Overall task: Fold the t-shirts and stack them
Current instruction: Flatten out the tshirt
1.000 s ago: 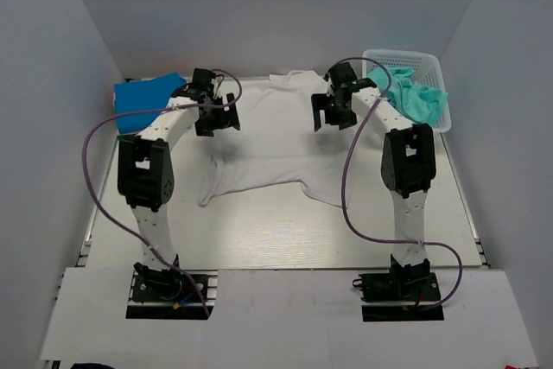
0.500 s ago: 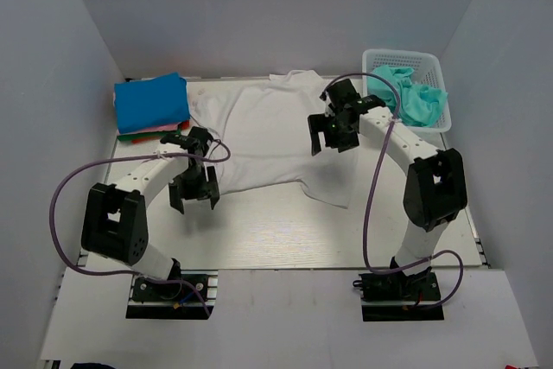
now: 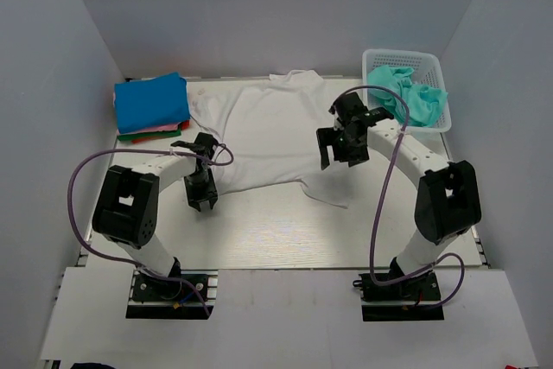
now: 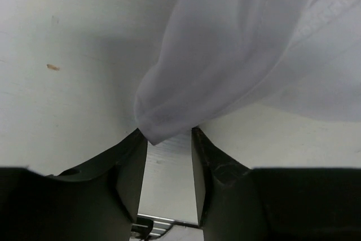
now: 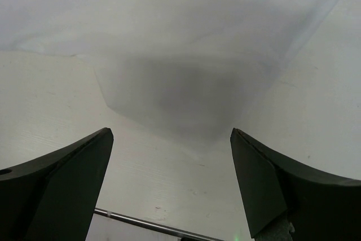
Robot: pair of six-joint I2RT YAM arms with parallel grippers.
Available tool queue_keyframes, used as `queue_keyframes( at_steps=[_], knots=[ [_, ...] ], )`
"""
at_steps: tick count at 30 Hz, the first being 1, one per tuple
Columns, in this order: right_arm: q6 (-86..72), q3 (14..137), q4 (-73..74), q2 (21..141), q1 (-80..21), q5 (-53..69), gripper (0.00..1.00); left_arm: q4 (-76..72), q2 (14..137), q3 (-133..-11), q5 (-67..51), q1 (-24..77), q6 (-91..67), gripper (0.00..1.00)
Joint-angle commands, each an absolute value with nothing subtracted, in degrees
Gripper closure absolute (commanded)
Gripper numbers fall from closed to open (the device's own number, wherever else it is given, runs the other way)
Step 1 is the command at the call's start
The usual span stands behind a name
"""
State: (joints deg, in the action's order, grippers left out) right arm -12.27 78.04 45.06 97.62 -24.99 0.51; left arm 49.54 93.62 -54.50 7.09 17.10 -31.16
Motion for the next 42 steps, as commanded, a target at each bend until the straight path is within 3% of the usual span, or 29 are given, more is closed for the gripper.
queue_keyframes(
  at_steps=[1, 10, 15, 18, 23, 26, 34, 38, 42],
  knots=[
    [-13.7, 75.2, 47.2, 93.3, -25.0, -1.8, 0.10, 46.7, 93.3, -54.1, 9.8, 17.4, -31.3, 0.54],
    [-13.0, 64.7, 50.9, 85.1, -25.2, -1.2, 0.10, 48.8, 97.5, -58.5, 15.5, 17.4, -30.1, 0.59],
    [-13.3, 63.0, 51.1, 84.6, -25.2, -1.8, 0.10, 52.0, 96.2, -59.1, 17.8, 17.4, -29.4, 0.46],
    [-13.4, 62.8, 49.6, 84.9, -25.3, -1.0, 0.10, 52.0, 96.2, -59.1, 18.3, 16.4, -28.8, 0.46],
    [-13.4, 62.0, 49.7, 85.7, -26.0, 1.6, 0.10, 49.8, 98.3, -59.9, 17.1, 16.3, -28.3, 0.73],
    [-14.0, 61.0, 47.6, 85.4, -26.8, 1.4, 0.10, 49.8, 100.2, -62.8, 17.8, 16.9, -28.3, 1.00],
    [-13.5, 60.9, 42.3, 88.2, -29.3, -2.9, 0.10, 50.9, 94.1, -64.6, 15.7, 16.3, -24.3, 1.00],
    [-13.5, 62.4, 40.4, 89.5, -30.2, -1.7, 0.12, 49.4, 88.0, -66.0, 2.4, 15.8, -21.1, 1.00],
    [-14.2, 59.3, 38.3, 89.7, -31.3, -0.7, 0.17, 50.6, 83.9, -68.6, -3.5, 15.8, -21.1, 1.00]
  ],
)
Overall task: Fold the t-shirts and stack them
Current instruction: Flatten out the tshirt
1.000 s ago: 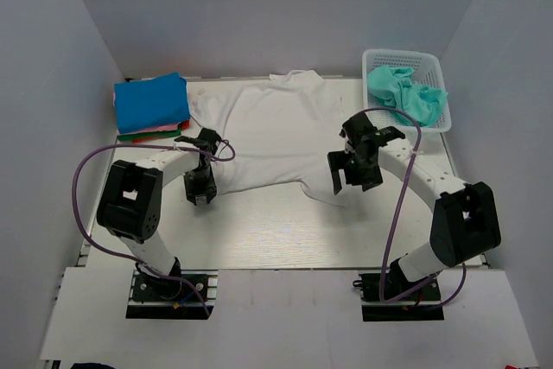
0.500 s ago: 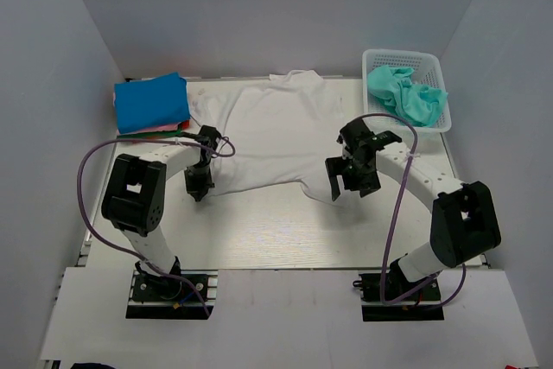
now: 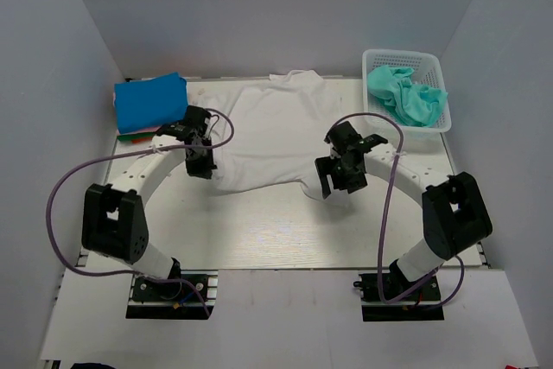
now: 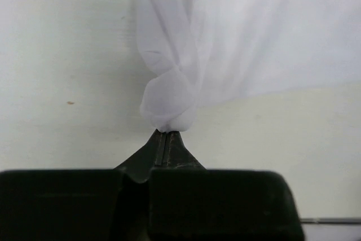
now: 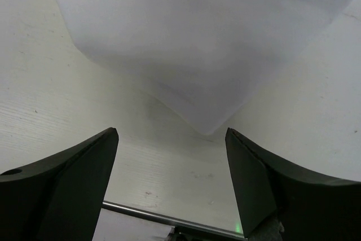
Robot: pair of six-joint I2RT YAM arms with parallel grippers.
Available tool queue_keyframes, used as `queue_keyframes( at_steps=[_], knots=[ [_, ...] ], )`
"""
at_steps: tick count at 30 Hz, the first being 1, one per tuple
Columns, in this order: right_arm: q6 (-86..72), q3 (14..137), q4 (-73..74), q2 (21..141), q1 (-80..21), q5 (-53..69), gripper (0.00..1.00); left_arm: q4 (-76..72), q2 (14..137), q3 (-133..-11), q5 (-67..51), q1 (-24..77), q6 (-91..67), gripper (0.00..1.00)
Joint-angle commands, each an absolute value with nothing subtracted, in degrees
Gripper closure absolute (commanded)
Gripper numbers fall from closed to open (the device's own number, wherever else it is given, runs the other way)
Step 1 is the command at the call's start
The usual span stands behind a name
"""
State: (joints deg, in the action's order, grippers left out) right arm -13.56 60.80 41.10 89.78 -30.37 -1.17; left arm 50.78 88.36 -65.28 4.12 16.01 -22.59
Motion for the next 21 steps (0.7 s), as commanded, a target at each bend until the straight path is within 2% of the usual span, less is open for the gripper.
queue_keyframes(
  at_steps=[1, 6, 14, 19, 20, 21],
  knots=[
    [-14.1, 58.5, 38.1, 89.6, -31.4, -1.2, 0.19, 51.1, 83.9, -69.9, -4.2, 15.8, -21.8, 1.00],
    [-13.6, 50.9, 36.1, 87.7, -31.9, -6.9, 0.24, 51.8, 81.0, -72.4, -5.7, 15.8, -23.9, 1.00],
    [-14.0, 48.5, 28.2, 88.9, -31.6, -11.2, 0.36, 51.8, 79.3, -73.8, -7.5, 15.8, -26.1, 1.00],
    [-14.1, 50.0, 24.7, 91.3, -31.4, -11.8, 0.65, 51.2, 78.2, -74.4, -7.5, 15.8, -27.2, 1.00],
    [-14.3, 49.9, 24.7, 91.1, -31.5, -13.2, 0.85, 50.5, 78.2, -74.4, -7.5, 15.8, -27.2, 1.00],
    [-14.3, 50.1, 24.7, 90.9, -31.6, -13.4, 1.00, 50.5, 78.2, -75.5, -7.5, 15.8, -27.8, 1.00]
  ],
)
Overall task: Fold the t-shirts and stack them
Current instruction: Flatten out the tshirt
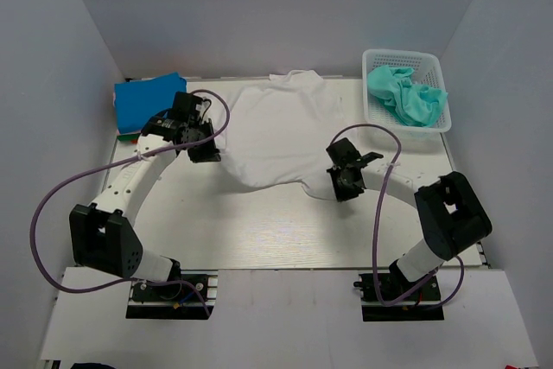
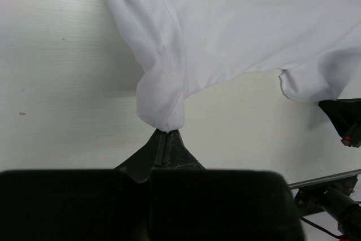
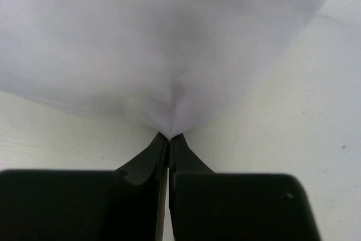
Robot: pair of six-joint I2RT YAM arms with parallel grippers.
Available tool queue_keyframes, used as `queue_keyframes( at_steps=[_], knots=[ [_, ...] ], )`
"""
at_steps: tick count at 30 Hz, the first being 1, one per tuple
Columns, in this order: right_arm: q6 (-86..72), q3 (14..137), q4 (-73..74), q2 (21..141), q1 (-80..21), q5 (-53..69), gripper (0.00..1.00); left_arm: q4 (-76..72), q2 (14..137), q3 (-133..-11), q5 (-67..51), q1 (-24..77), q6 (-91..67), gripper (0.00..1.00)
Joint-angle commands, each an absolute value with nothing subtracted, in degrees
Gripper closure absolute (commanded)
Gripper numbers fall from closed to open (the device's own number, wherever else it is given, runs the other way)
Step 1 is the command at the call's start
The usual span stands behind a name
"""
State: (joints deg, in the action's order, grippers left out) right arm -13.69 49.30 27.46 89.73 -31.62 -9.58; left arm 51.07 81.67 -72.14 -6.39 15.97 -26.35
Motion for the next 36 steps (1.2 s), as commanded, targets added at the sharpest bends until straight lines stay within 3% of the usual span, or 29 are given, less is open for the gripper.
queue_keyframes(
  at_steps=[1, 6, 10, 15, 19, 27, 36],
  knots=[
    [-14.2, 51.3, 25.2, 90.7, -31.4, -16.1, 1.00, 49.9, 77.6, -76.4, -7.5, 15.8, -28.3, 1.00],
    [-10.8, 72.2, 35.8, 85.9, -31.1, -21.7, 1.00, 45.2, 77.6, -87.2, -8.7, 15.8, -28.0, 1.00],
    [-7.3, 85.9, 36.3, 83.0, -30.7, -30.6, 1.00, 39.6, 79.5, -98.2, -7.7, 15.8, -27.5, 1.00],
    [-1.3, 104.4, 30.2, 84.9, -29.3, -40.3, 1.00, 42.1, 86.4, -115.9, 5.3, 15.8, -25.7, 1.00],
    [7.0, 112.1, 25.0, 85.0, -28.2, -42.8, 1.00, 45.2, 90.4, -130.0, 15.6, 15.8, -20.3, 1.00],
    [20.0, 119.6, 15.2, 79.0, -28.5, -44.5, 1.00, 36.2, 77.8, -121.8, 21.2, 15.8, -16.1, 1.00],
    [20.0, 116.5, 15.3, 63.9, -28.7, -23.9, 1.00, 32.0, 60.4, -112.3, 12.8, 16.3, -16.6, 1.00]
  ],
)
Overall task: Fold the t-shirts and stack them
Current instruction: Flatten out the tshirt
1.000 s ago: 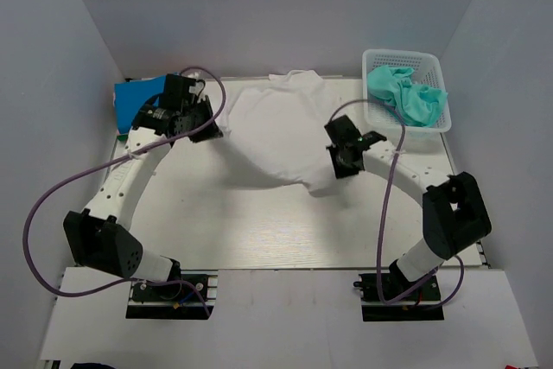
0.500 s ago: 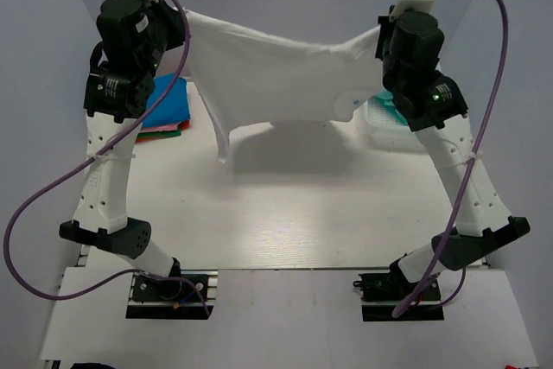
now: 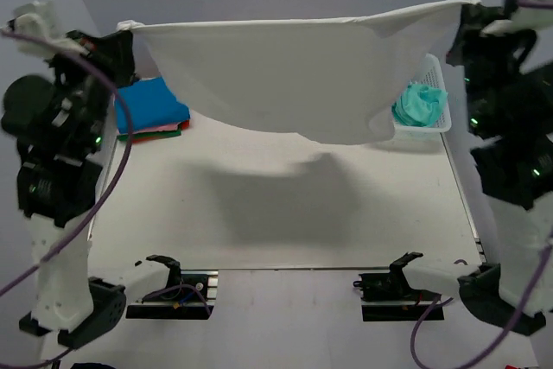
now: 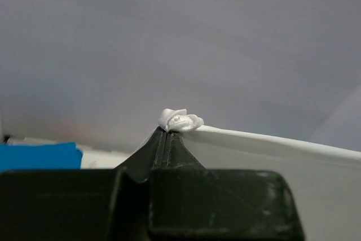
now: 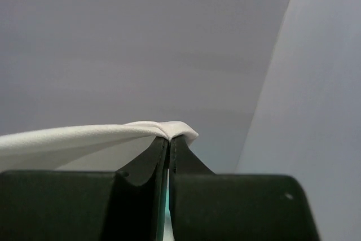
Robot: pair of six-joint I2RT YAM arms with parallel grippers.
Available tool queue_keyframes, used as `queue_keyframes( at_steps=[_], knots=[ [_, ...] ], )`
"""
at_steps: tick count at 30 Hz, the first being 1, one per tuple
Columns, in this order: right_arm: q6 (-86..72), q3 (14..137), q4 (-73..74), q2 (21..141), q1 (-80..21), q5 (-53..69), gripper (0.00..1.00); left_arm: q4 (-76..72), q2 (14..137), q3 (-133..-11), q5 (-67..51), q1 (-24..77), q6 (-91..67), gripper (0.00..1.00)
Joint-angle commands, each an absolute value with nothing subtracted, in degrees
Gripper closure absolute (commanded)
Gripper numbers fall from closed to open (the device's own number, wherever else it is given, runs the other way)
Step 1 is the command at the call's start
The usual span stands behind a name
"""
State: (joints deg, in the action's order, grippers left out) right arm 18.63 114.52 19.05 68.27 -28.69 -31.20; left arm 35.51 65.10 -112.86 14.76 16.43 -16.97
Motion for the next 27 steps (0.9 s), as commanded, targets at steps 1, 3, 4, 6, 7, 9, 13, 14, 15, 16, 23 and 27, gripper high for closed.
queue_keyframes(
  at_steps=[1, 3, 4, 6, 7, 9, 13, 14, 15, 16, 23, 27],
  knots=[
    [19.8, 116.9, 16.1, 63.4, -28.7, -23.1, 1.00, 32.0, 58.3, -112.3, 10.7, 16.3, -16.6, 1.00],
    [19.7, 116.9, 16.4, 60.7, -28.4, -18.5, 1.00, 32.0, 56.3, -112.3, 8.0, 16.3, -17.3, 1.00],
    [19.3, 117.0, 16.1, 59.5, -28.4, -18.0, 1.00, 32.0, 54.9, -113.0, 6.6, 16.3, -17.3, 1.00],
    [19.0, 117.0, 16.2, 57.9, -28.6, -15.7, 1.00, 33.5, 53.8, -114.8, 6.6, 15.8, -18.4, 1.00],
    [18.8, 116.9, 15.7, 57.6, -28.6, -15.7, 1.00, 34.0, 53.8, -114.8, 5.8, 15.8, -18.4, 1.00],
    [19.2, 116.9, 15.2, 57.0, -28.5, -14.9, 1.00, 34.0, 53.1, -114.8, 4.4, 15.8, -19.0, 1.00],
    [20.1, 115.9, 14.3, 57.6, -28.4, -15.9, 1.00, 36.2, 55.4, -115.4, 4.4, 15.8, -21.7, 1.00],
    [20.6, 114.5, 13.5, 58.1, -28.6, -16.5, 1.00, 36.2, 56.3, -115.4, 3.8, 15.8, -22.2, 1.00],
    [21.3, 112.8, 12.6, 58.8, -28.5, -19.1, 1.00, 36.7, 57.3, -114.8, 3.1, 15.8, -22.2, 1.00],
    [21.6, 111.6, 9.3, 59.1, -28.6, -21.6, 1.00, 38.0, 59.8, -114.2, 3.1, 15.8, -23.5, 1.00],
    [19.3, 96.3, 7.8, 67.9, -28.0, -31.7, 1.00, 42.4, 70.0, -101.5, 6.2, 15.7, -26.5, 1.00],
    [8.5, 82.3, 7.3, 74.4, -25.8, -28.1, 1.00, 41.8, 76.1, -90.7, 10.2, 15.7, -28.5, 1.00]
  ],
)
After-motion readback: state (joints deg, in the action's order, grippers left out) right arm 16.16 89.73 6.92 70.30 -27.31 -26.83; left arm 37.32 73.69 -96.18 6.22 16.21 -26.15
